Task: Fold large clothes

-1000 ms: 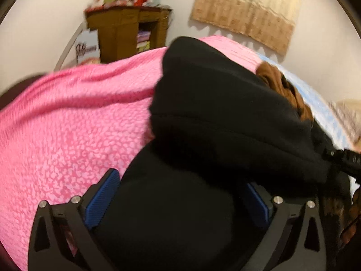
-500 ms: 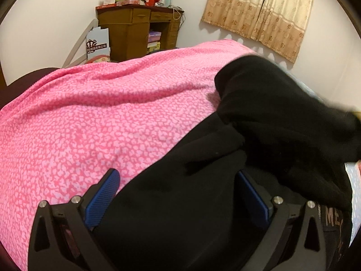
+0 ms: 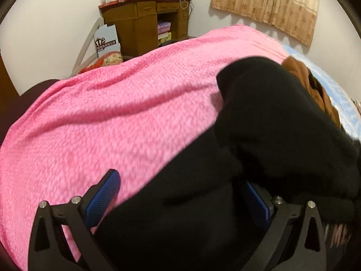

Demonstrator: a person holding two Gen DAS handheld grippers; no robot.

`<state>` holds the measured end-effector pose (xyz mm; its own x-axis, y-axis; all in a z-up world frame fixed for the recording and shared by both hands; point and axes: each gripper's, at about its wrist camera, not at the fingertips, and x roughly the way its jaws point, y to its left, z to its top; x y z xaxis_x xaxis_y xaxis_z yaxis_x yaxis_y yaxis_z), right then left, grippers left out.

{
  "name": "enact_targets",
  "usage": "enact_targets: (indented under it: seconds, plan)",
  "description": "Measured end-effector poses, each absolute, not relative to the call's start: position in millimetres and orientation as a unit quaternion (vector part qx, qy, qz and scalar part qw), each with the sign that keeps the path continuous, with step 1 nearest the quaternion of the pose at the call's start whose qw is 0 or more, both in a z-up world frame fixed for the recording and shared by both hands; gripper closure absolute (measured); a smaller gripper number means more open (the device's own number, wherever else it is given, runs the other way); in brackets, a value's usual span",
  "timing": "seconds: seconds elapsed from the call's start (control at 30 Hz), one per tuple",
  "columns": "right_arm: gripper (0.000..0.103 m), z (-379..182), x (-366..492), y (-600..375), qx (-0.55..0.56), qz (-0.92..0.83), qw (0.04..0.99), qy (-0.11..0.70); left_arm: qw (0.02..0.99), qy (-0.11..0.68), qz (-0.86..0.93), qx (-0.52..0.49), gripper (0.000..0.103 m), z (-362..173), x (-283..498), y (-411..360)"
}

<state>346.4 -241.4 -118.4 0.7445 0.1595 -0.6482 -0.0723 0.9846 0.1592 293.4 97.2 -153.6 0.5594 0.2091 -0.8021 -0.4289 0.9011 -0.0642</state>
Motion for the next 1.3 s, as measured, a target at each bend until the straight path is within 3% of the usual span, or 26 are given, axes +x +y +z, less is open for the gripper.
enact_targets:
  seconds: [0.2,0.37,0.57,0.73,0.87,1.07,1.3]
  plan:
    - [0.073,-81,318,-275,0.126,0.023,0.946,0.297,0.860,0.420,0.232,-0.174,0.000,-162,288,132]
    - [0.073,-70,324,-247,0.077,0.090,0.946,0.300,0.863,0.413,0.239,-0.164,0.000,-162,274,134]
    - [0.073,-95,358,-226,0.086,0.096,0.936,0.328,0.899,0.358,0.235,-0.087,0.004,-114,234,115]
    - [0.072,-147,387,-206,0.078,0.105,0.905,0.405,0.930,0.313,0.191,-0.033,0.002,-75,278,84]
    - [0.070,-147,377,-187,0.017,0.121,0.908,0.401,0.913,0.358,0.193,-0.022,0.003,-96,344,71]
    - [0.071,-147,367,-218,0.068,0.175,0.888,0.420,0.904,0.364,0.225,0.012,0.000,-145,379,81]
    - [0.071,-141,343,-231,0.100,0.194,0.899,0.379,0.880,0.410,0.204,-0.129,0.000,-165,393,135]
